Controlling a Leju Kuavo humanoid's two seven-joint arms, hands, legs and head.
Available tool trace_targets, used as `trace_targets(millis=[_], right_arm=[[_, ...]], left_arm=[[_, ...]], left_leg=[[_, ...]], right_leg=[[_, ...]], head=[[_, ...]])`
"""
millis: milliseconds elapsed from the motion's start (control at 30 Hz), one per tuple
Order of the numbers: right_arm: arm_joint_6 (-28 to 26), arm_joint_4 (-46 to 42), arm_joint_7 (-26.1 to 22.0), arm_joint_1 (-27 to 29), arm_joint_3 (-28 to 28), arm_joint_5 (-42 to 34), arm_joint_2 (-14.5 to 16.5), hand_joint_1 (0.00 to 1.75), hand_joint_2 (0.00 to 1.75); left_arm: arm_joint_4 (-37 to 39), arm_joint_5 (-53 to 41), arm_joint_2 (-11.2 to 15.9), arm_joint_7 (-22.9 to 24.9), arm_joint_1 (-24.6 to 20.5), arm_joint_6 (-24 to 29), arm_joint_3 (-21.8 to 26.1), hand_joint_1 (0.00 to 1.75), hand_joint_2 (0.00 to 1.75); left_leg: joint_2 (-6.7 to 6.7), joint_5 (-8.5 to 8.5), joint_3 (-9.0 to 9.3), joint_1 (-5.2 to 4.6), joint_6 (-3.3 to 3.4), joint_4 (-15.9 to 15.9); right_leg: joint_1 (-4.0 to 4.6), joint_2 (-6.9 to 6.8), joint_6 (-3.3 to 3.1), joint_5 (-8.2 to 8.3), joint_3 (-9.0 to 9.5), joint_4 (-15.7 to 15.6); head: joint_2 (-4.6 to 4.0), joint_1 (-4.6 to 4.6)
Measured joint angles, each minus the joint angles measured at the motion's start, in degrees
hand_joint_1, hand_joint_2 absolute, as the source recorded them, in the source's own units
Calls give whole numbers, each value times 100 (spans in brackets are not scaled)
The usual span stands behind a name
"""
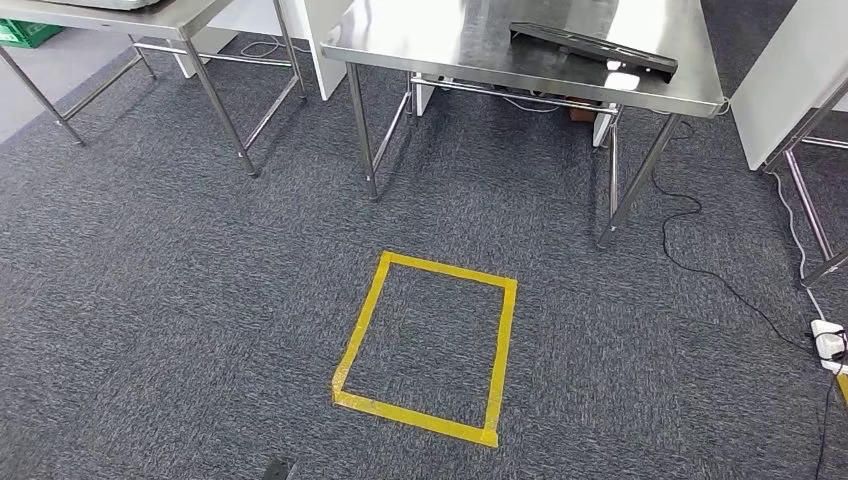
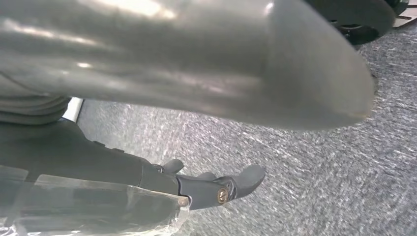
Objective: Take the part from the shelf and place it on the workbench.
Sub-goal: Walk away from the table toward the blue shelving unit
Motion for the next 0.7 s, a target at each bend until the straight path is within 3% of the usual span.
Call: trace_targets(millis=[67,133,200,233,267,333,400,500,567,633,700], right_arm=[[0,0,-1,0,-1,7,0,0,0],[1,1,-2,20,-2,11,-2,0,0],[13,1,-2,29,-3,28,-5,0,0],[28,1,-2,23,-3,47,-7,0,0],[49,1,-2,13,-1,73,-8,0,0],[89,1,-9,-3,7,134,-8,0,0],[116,1,-26,-15,20,193,-9,0,0],[158,0,-70,-38,45,267,-8,0,0],[175,0,-97,-39,50,273,-7,0,0],[172,0,-105,-7,50,274,-10,0,0],[155,2,-107,40,50,300,-10,0,0]], left_arm=[[1,-4,0,5,18,-1,-35,0,0],[1,-14,-2,12,10,-7,-64,0,0],[3,-66,-1,34,19,-34,-85,0,0],[4,-122,1,61,35,-59,-108,0,0],[6,-183,4,94,55,-84,-142,0,0],[7,-283,14,153,83,-113,-216,0,0],[7,-320,21,181,97,-97,-266,0,0],[7,-359,27,208,177,-28,-324,0,0],[7,-405,26,211,227,25,-349,0,0],[7,-470,12,152,243,86,-393,0,0],[7,-539,-1,21,254,167,-455,0,0]], left_leg=[[245,-236,-160,-6,-24,325],[496,-663,-457,-19,-27,1026],[557,-852,-613,-19,-22,1481],[581,-799,-548,-21,-8,1435],[629,-671,-380,-29,18,1194],[867,-413,69,-73,92,485],[1038,-321,283,-126,149,84],[884,-282,251,-153,216,27],[759,-224,245,-122,289,-18],[612,-181,212,-109,343,-32],[434,-157,175,-110,358,-28]], right_leg=[[-9,-130,-80,47,-16,-17],[32,-287,-123,56,-30,-16],[74,-449,-140,55,-45,-14],[90,-521,-141,54,-52,-14],[102,-585,-140,54,-53,-14],[141,-708,-134,49,-43,-9],[179,-812,-112,39,-36,0],[166,-924,-51,19,-29,5],[140,-684,-17,-126,-119,212],[110,-340,-33,-466,-414,874],[92,-229,-28,-733,-741,1589]], head=[[0,-54],[0,-108],[0,-114],[0,-115],[0,-115],[0,-117],[0,-105],[0,-89],[0,-69],[0,-37],[0,-22]])
